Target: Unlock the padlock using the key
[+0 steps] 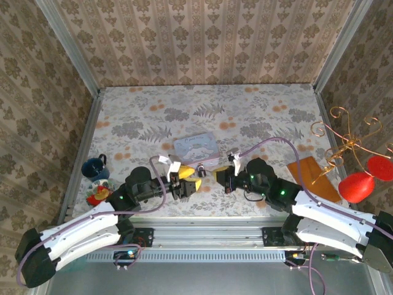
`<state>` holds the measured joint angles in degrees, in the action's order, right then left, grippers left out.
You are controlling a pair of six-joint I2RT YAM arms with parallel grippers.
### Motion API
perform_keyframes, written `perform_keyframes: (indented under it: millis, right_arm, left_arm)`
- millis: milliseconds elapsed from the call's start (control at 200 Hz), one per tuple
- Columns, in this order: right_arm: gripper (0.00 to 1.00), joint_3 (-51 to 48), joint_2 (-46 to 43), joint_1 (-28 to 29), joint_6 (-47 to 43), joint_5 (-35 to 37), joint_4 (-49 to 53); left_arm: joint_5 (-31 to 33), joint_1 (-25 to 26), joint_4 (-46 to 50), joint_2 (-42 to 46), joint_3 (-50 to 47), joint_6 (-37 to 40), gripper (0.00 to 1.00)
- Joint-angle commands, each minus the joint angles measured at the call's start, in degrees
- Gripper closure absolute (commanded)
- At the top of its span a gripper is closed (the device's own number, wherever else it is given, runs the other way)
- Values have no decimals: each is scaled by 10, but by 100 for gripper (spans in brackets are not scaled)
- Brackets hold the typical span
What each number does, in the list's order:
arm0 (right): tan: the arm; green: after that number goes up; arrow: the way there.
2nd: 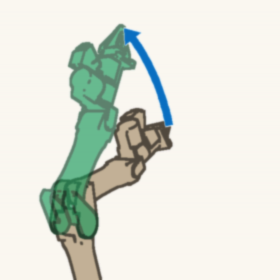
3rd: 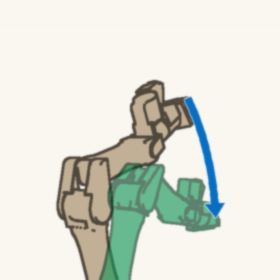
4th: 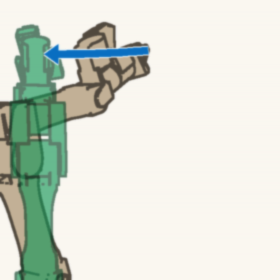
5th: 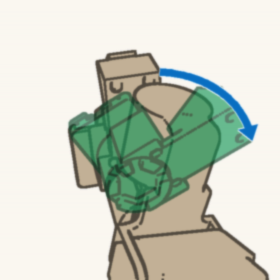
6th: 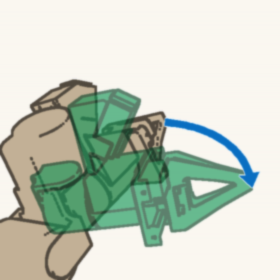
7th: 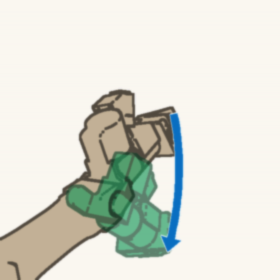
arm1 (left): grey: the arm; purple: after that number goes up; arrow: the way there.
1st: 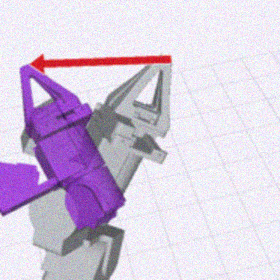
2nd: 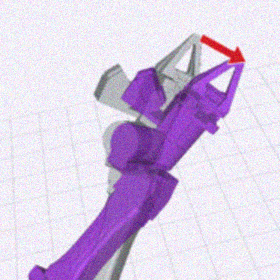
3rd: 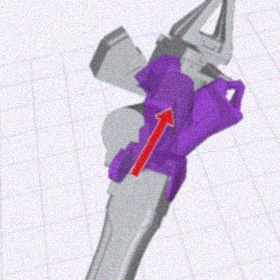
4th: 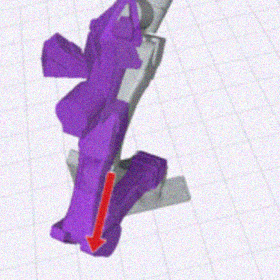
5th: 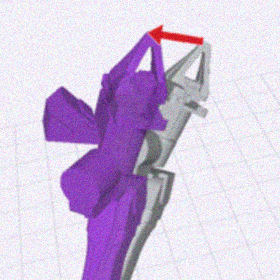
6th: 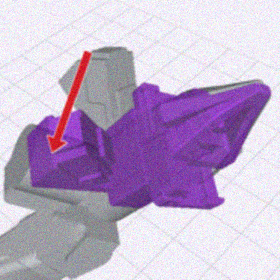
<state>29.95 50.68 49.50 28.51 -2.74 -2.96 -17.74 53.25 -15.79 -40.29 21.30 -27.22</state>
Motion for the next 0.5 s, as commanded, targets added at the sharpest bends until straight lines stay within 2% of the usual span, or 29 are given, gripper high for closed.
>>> perform_keyframes:
  millis: [0,45,90,225,355,495]
  right_arm:
    - [100,24,-13,-3,15,136,103]
    - [100,26,-13,-3,21,139,111]
    - [100,28,-12,-3,31,143,118]
    - [100,20,-13,-2,64,173,133]
    - [100,4,-24,-3,81,185,122]
    - [100,-6,-41,-3,82,181,115]
  left_arm:
    - [172,-4,186,8,52,-2,35]
    - [217,-4,255,-6,81,-34,37]
    - [231,-2,306,-25,105,-65,39]
    - [255,44,289,-80,110,-151,40]
    - [285,75,230,-160,94,-184,40]
    - [277,91,60,-234,58,-163,41]
